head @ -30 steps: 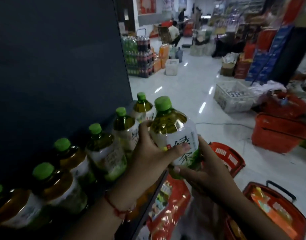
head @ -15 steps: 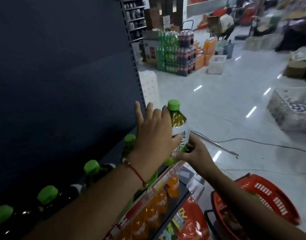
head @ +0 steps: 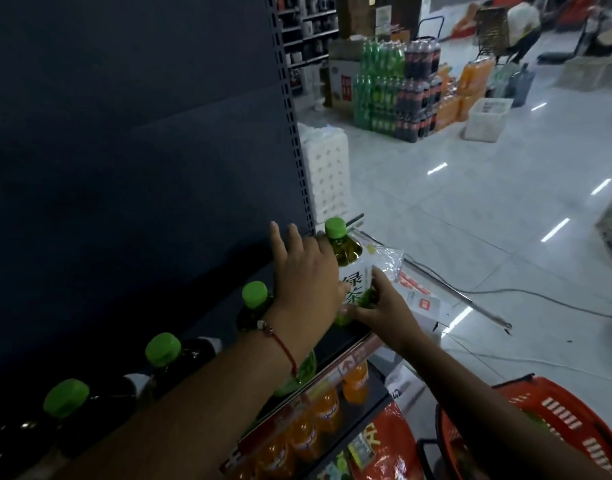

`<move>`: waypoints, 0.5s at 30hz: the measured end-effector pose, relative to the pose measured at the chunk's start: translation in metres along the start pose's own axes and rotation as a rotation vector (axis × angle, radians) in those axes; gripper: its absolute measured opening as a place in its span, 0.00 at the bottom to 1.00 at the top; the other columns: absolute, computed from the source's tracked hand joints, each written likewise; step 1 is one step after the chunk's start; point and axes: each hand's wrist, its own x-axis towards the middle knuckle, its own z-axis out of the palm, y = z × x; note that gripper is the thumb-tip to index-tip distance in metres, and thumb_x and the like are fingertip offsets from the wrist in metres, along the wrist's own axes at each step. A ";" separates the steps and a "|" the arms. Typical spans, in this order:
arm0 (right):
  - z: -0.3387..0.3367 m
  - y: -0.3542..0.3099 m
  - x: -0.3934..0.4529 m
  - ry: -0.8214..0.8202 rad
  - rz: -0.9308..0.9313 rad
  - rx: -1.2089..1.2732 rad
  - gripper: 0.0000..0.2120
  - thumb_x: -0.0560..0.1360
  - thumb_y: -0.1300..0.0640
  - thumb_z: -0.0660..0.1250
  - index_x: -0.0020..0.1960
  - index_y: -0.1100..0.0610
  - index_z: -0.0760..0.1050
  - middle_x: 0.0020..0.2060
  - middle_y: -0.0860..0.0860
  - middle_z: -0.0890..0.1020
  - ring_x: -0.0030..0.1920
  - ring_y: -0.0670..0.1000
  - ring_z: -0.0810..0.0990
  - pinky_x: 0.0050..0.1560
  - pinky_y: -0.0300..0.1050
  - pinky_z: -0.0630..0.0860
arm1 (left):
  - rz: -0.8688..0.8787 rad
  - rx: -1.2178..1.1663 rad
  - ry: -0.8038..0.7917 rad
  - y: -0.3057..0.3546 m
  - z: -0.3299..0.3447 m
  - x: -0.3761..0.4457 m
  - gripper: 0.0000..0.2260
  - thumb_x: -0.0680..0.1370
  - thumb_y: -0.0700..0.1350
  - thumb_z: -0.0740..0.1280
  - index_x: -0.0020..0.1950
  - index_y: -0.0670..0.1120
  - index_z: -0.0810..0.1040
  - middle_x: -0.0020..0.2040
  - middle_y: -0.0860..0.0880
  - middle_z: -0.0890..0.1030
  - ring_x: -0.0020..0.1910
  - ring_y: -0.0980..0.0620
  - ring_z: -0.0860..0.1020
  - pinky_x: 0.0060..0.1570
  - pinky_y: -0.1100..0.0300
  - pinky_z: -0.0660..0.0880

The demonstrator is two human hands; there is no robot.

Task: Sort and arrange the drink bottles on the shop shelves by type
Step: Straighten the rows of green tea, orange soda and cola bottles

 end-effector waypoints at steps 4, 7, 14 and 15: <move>-0.004 -0.015 -0.018 0.003 -0.084 -0.178 0.29 0.73 0.52 0.71 0.69 0.42 0.62 0.55 0.35 0.73 0.56 0.37 0.76 0.43 0.30 0.76 | 0.167 -0.283 0.132 -0.014 -0.011 -0.048 0.28 0.78 0.58 0.66 0.75 0.49 0.67 0.69 0.45 0.74 0.73 0.42 0.66 0.74 0.45 0.59; -0.010 -0.019 -0.046 0.112 -0.164 -0.365 0.31 0.73 0.50 0.71 0.73 0.49 0.64 0.63 0.41 0.70 0.60 0.38 0.71 0.55 0.34 0.72 | 0.234 -0.401 0.268 -0.036 -0.004 -0.099 0.22 0.76 0.58 0.65 0.68 0.52 0.76 0.59 0.51 0.79 0.59 0.51 0.76 0.57 0.56 0.73; 0.040 -0.039 -0.128 -0.134 -0.298 -0.521 0.21 0.74 0.48 0.69 0.66 0.47 0.74 0.67 0.45 0.73 0.63 0.45 0.72 0.56 0.44 0.74 | 0.120 -0.579 0.012 -0.100 0.061 -0.208 0.22 0.78 0.60 0.59 0.68 0.53 0.76 0.62 0.50 0.78 0.57 0.52 0.78 0.48 0.59 0.76; 0.055 -0.043 -0.140 -0.202 -0.302 -0.532 0.23 0.73 0.48 0.71 0.67 0.45 0.73 0.68 0.44 0.72 0.65 0.45 0.71 0.58 0.46 0.73 | 0.087 -0.593 -0.030 -0.108 0.072 -0.226 0.23 0.78 0.61 0.59 0.68 0.52 0.76 0.62 0.49 0.78 0.57 0.50 0.79 0.48 0.57 0.78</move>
